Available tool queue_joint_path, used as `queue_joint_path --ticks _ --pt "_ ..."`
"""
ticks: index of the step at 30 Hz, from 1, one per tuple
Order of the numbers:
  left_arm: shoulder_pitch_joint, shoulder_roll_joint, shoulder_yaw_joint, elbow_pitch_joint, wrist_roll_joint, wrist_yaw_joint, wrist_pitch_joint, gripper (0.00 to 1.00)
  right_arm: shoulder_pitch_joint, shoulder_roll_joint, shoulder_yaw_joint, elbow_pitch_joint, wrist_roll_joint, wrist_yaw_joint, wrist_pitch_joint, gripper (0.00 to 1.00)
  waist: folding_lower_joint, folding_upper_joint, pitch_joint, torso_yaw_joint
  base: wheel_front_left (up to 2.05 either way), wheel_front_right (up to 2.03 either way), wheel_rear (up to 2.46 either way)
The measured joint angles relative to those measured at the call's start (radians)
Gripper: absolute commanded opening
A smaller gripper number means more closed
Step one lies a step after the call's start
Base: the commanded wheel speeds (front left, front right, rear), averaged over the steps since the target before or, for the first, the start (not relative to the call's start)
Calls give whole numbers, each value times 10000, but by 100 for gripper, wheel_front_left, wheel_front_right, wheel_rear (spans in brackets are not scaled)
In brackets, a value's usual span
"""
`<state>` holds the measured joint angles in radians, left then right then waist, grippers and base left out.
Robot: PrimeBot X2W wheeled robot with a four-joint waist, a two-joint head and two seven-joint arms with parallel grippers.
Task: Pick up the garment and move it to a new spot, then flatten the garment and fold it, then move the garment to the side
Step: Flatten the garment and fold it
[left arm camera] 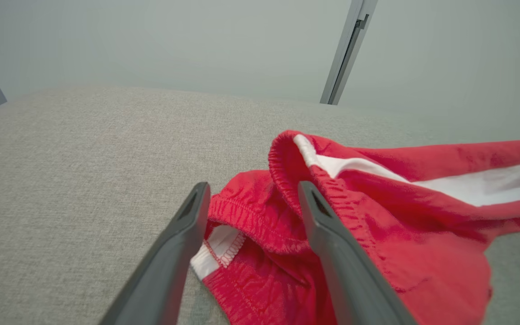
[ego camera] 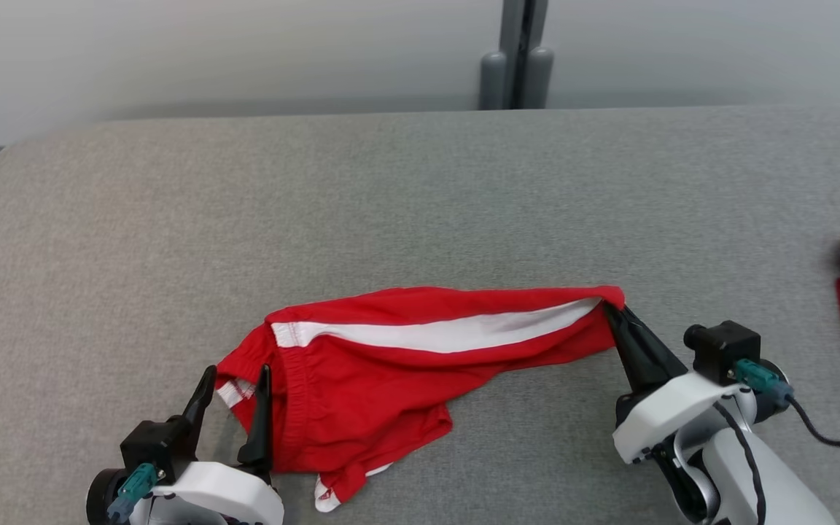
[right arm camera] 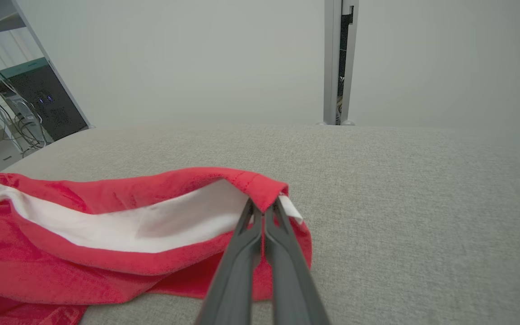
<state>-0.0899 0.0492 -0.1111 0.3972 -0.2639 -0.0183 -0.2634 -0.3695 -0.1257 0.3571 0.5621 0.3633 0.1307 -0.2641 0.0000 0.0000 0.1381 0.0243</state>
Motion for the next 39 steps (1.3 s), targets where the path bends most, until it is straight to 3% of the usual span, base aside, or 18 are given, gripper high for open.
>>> queue_joint_path --ticks 1,2,3,10,20,26,39 --pt "-25 -2 -21 2 13 -19 0 100 -111 38 -63 245 -90 0 4 14 0 0 64 83 0 0 0" --pt "-33 -2 -48 6 15 -19 0 100 -234 111 -234 441 -123 2 4 49 0 0 129 162 0 0 0" --pt "-56 -4 -77 15 25 -17 0 100 -408 150 -399 637 -253 2 4 100 -1 0 195 245 0 0 0" --pt "-191 0 -176 15 27 33 0 100 -1174 405 -2412 1083 -1906 0 2 100 0 0 420 734 0 0 0" --pt "73 -8 265 -253 320 374 2 100 2 704 -3601 -25 -2922 2 0 100 0 0 -152 374 0 0 0" --pt "289 -4 598 -407 617 627 0 100 1121 752 -3628 -554 -2982 2 0 100 0 0 -524 -75 0 0 0" --pt "1081 -6 842 -399 892 614 2 100 2596 771 -2890 -997 -2378 2 0 100 0 0 -1289 -412 0 0 0"
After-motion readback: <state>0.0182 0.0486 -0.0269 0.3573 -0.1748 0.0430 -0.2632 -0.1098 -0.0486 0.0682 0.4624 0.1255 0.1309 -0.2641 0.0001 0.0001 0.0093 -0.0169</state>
